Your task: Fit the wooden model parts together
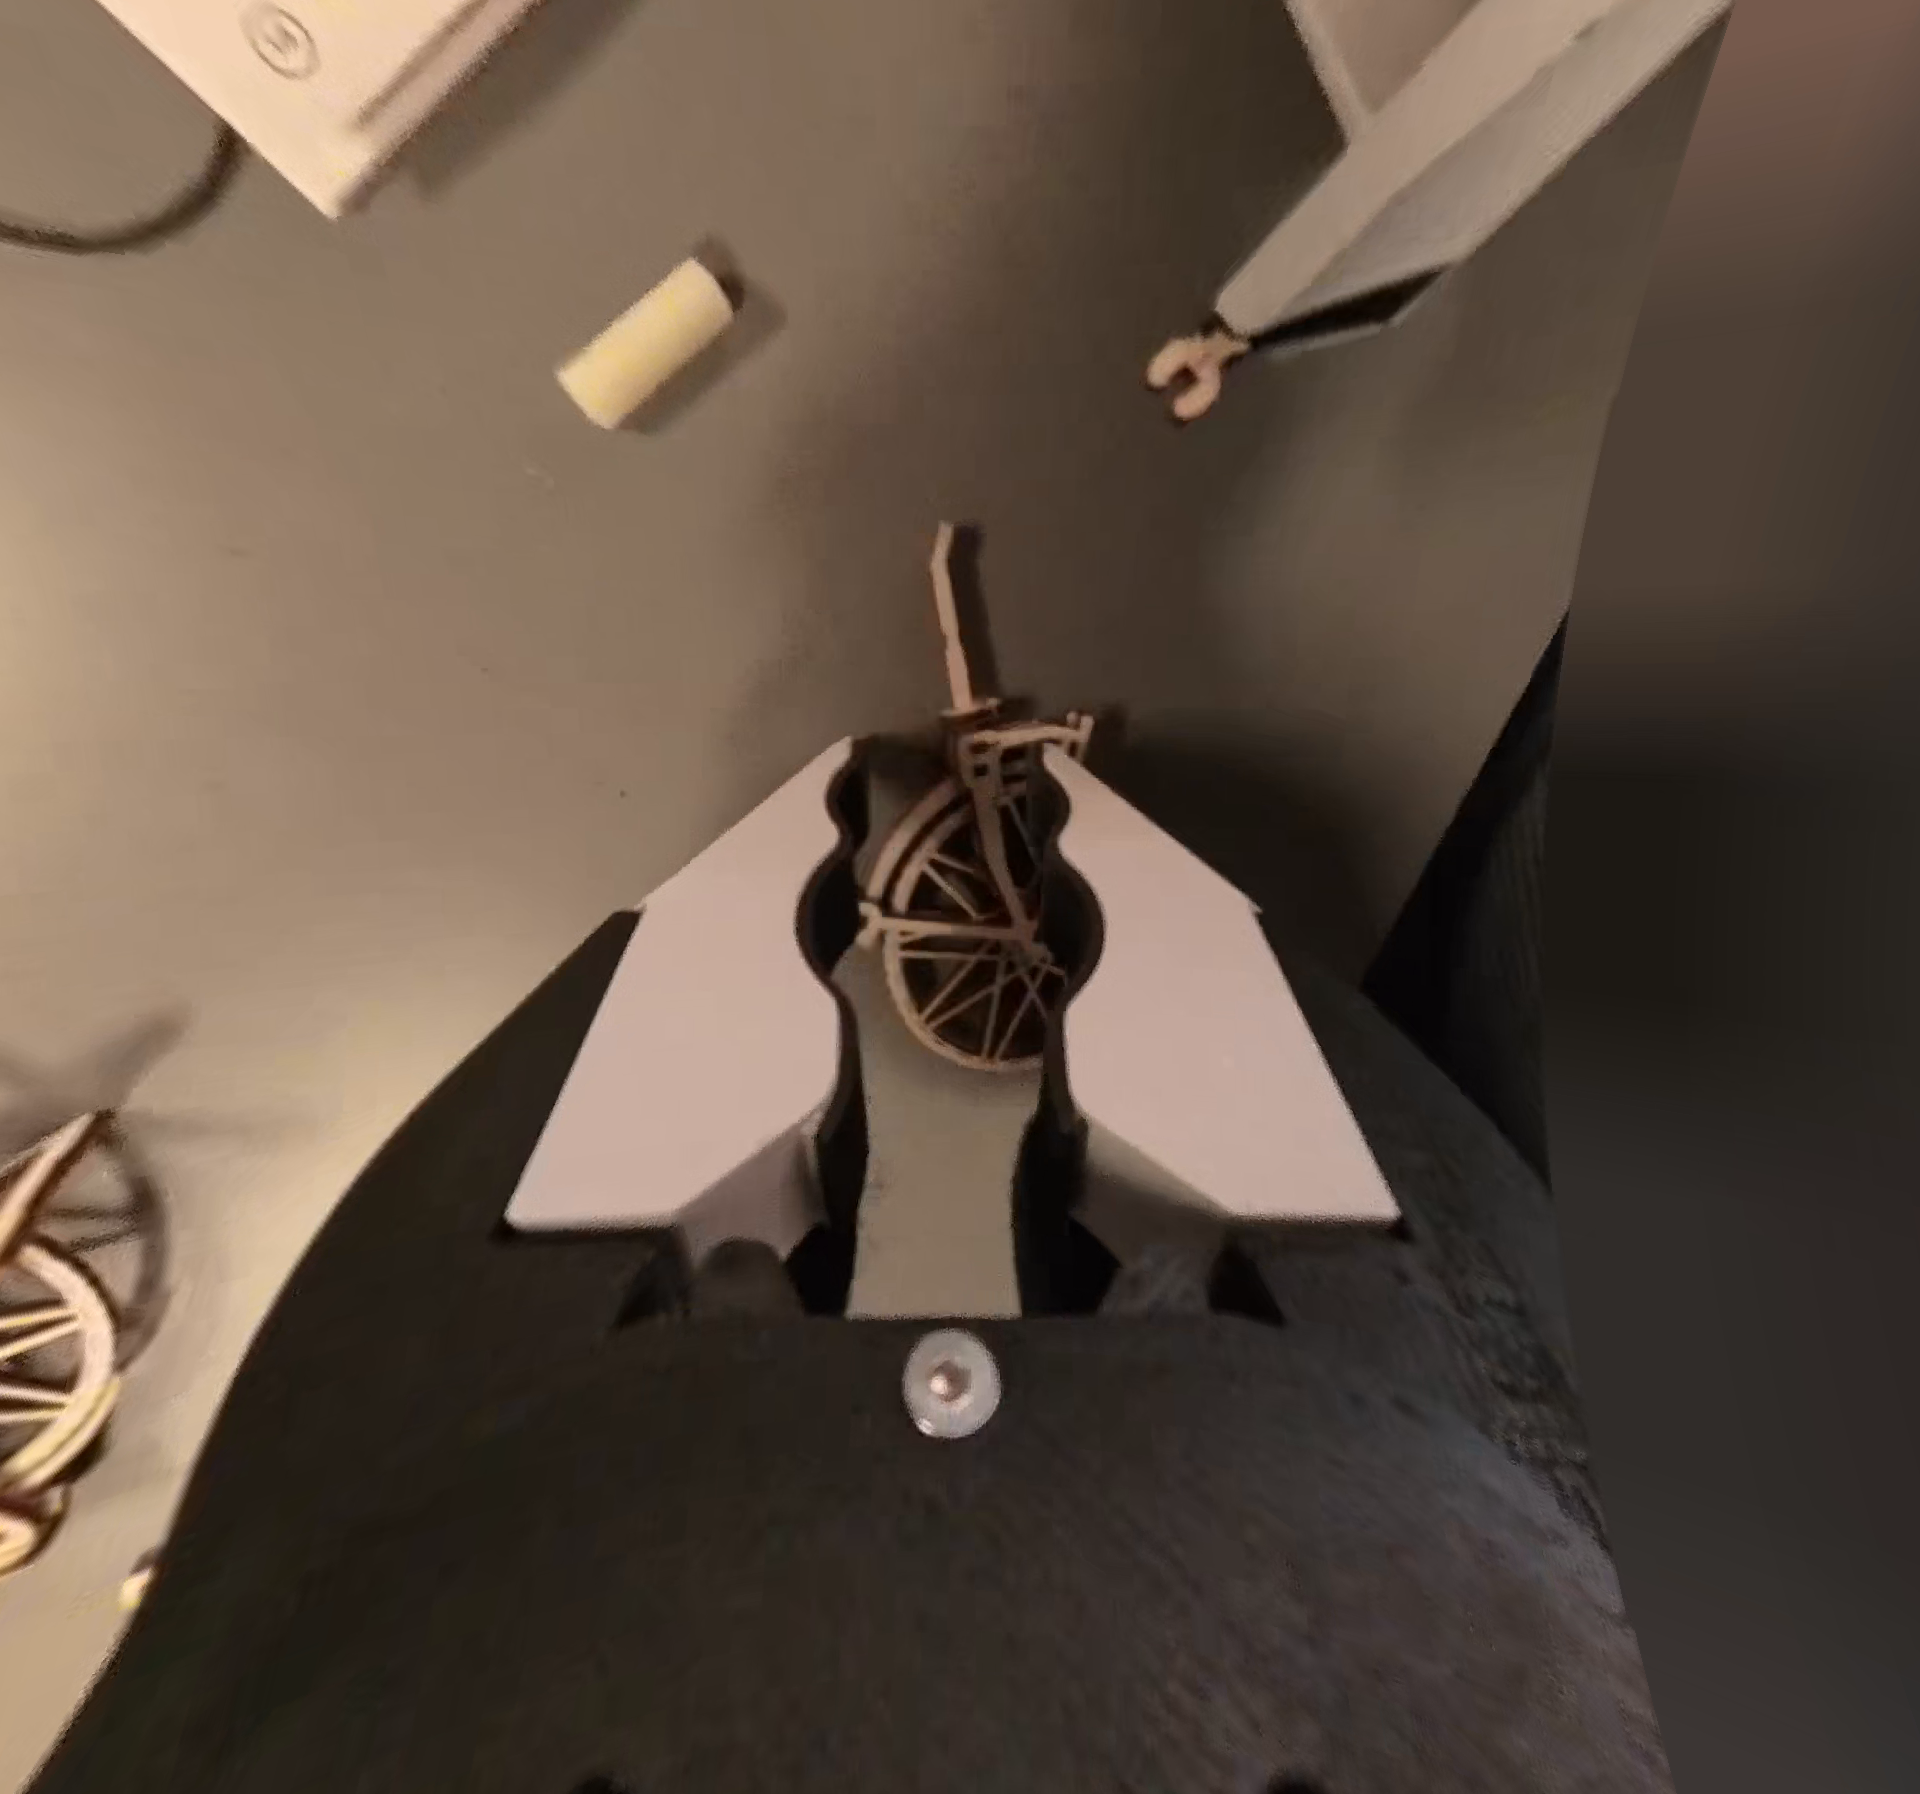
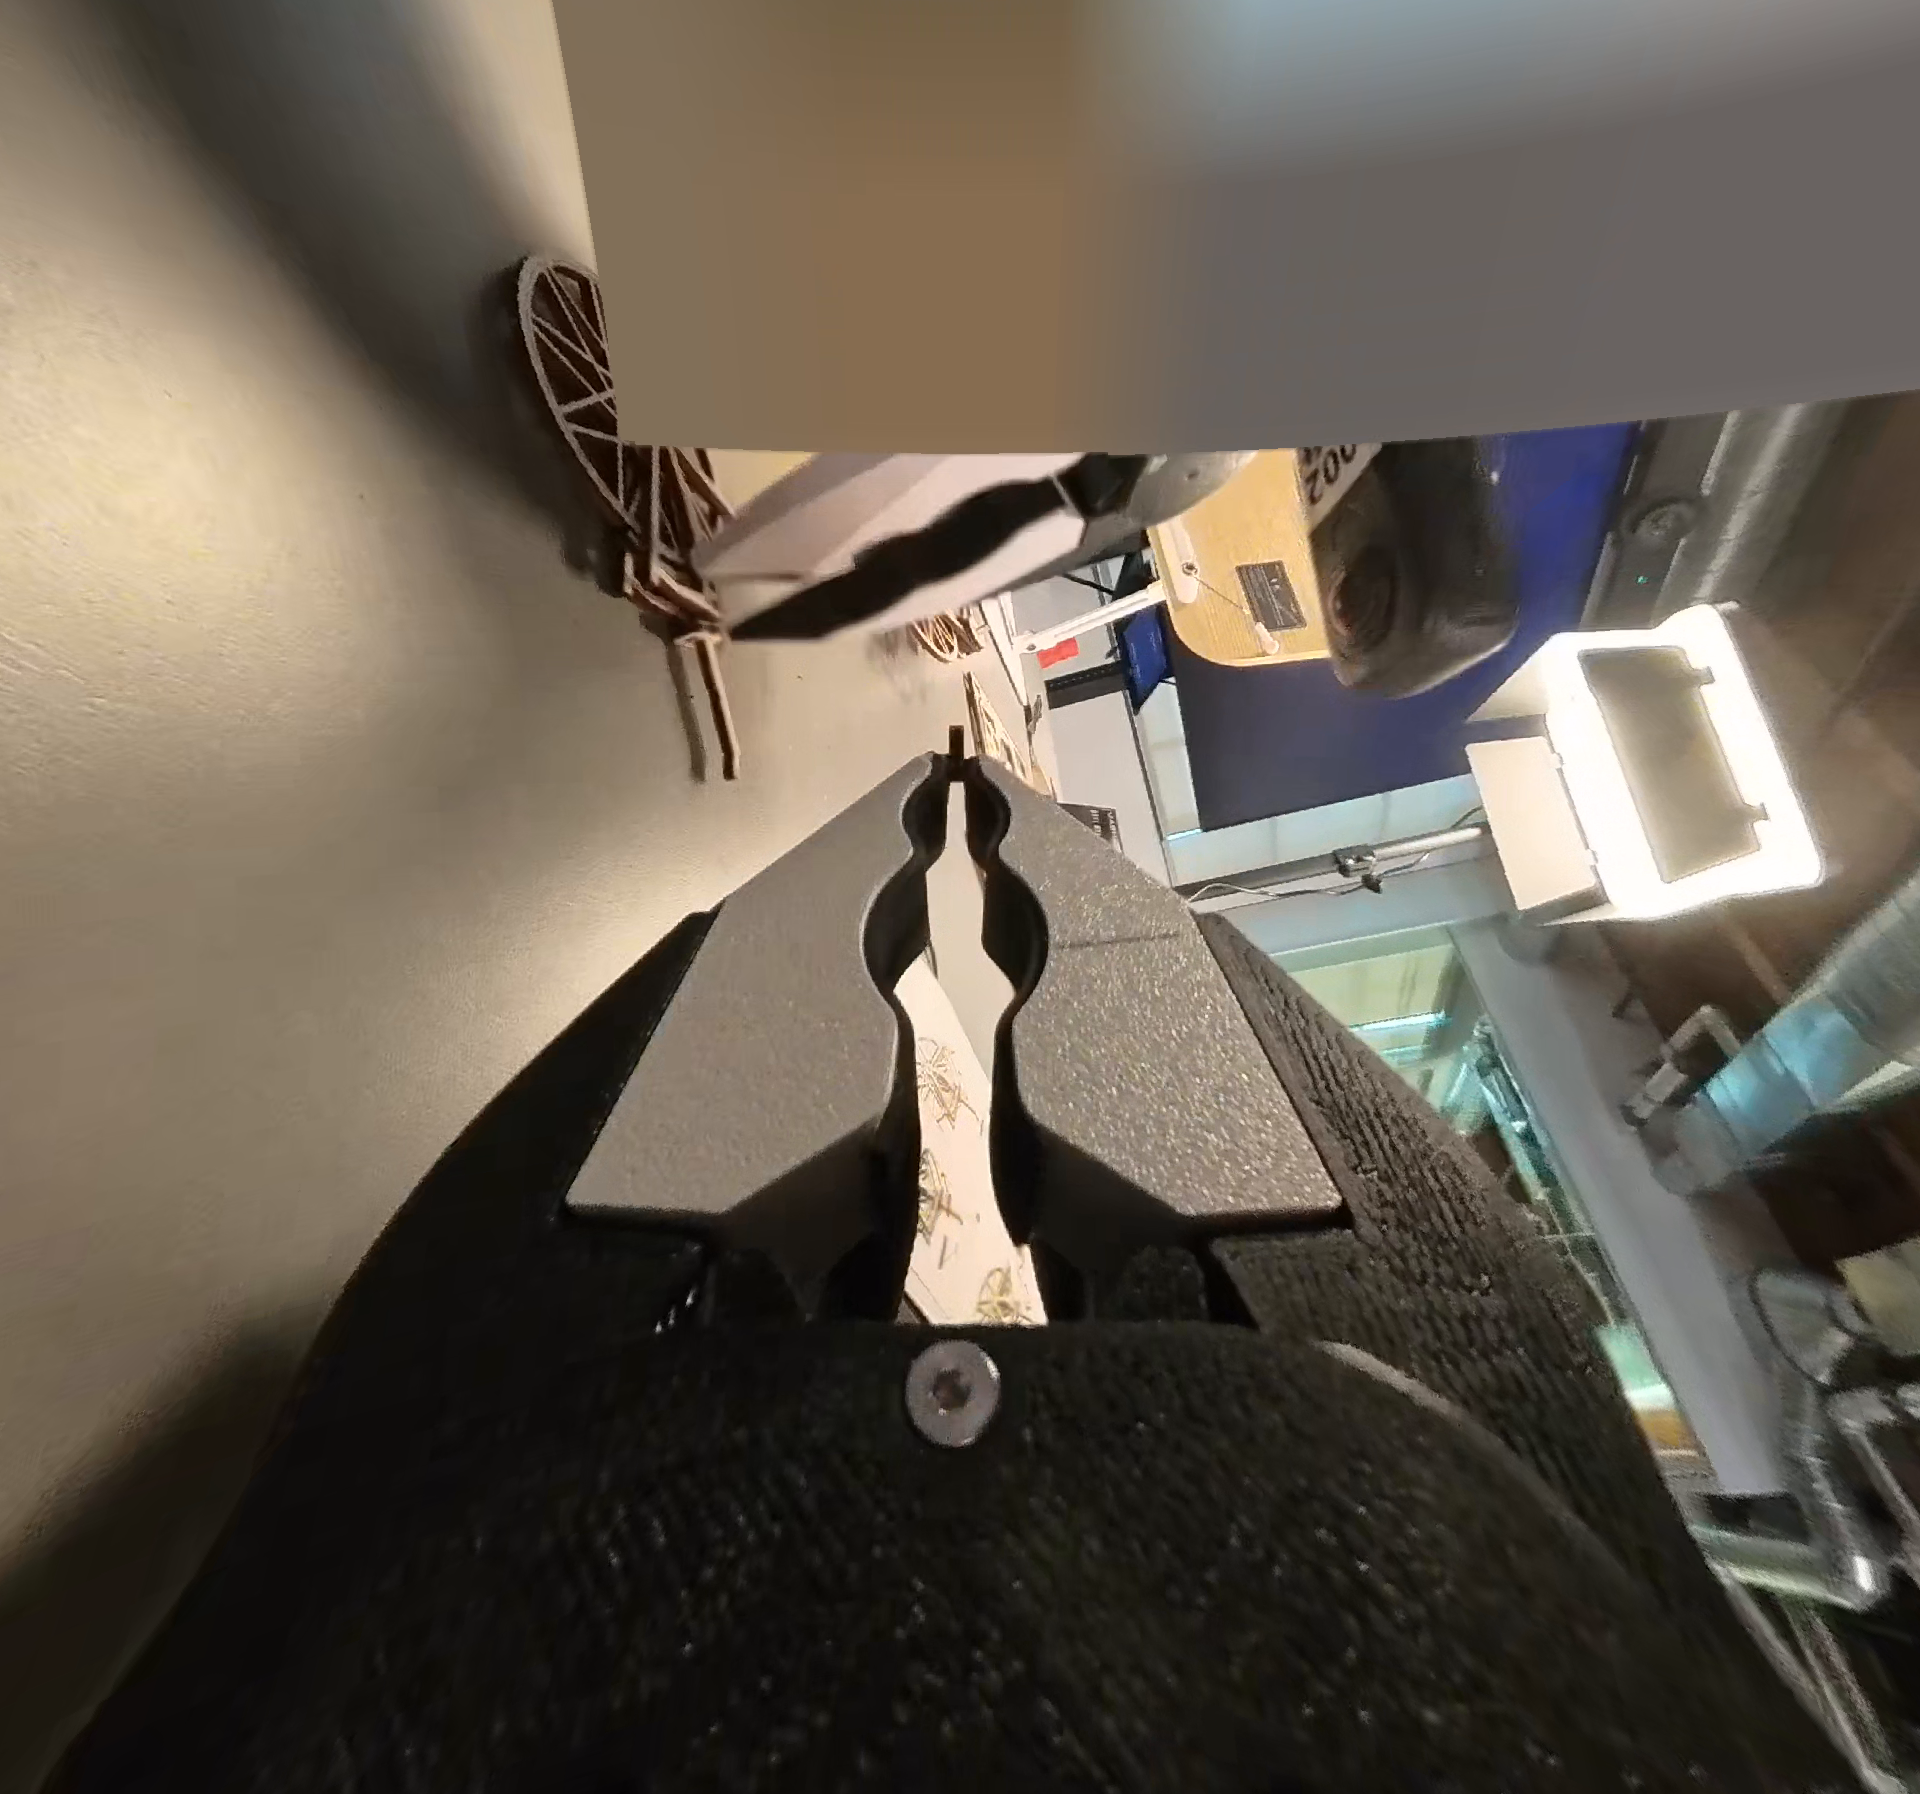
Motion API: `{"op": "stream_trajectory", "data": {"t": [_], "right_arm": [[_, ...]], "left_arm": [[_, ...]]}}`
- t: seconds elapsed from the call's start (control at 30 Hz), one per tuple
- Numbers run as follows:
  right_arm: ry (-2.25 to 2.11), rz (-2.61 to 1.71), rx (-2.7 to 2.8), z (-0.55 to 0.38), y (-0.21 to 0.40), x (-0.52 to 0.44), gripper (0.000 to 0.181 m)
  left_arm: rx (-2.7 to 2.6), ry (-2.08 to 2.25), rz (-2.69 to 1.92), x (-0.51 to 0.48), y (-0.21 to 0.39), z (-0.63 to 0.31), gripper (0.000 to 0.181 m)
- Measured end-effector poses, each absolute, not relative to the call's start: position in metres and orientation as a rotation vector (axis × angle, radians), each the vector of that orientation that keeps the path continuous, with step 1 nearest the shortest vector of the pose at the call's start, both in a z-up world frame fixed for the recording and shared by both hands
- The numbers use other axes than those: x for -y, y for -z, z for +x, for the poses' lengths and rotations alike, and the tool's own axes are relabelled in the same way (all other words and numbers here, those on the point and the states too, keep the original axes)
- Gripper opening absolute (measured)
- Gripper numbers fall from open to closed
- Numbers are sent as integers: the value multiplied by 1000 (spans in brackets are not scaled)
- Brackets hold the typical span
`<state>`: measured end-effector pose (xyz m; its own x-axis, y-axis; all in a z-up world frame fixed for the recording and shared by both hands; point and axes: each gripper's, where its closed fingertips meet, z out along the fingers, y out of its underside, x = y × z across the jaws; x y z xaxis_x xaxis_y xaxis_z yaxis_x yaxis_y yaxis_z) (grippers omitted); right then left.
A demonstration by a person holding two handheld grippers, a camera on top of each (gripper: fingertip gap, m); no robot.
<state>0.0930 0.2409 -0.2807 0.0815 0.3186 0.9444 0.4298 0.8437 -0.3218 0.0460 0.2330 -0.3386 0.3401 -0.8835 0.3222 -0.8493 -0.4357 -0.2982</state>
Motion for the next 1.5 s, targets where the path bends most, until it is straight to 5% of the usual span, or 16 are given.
{"op": "stream_trajectory", "data": {"t": [0.2, 0.37, 0.93, 1.5], "right_arm": [[70, -624, 1514, 93, 280, -240, 0], [58, -617, 1529, 93, 281, -236, 0], [462, -747, 1449, 82, 238, -276, 0], [730, -979, 1289, 112, 227, -334, 0]], "left_arm": [[-1585, 791, -2516, -241, 337, 69, 28], [-1604, 696, -2521, -240, 344, 74, 3], [-825, 898, -1637, -307, 215, 86, 1], [-923, 1090, -1266, -354, 218, 120, 1]]}}
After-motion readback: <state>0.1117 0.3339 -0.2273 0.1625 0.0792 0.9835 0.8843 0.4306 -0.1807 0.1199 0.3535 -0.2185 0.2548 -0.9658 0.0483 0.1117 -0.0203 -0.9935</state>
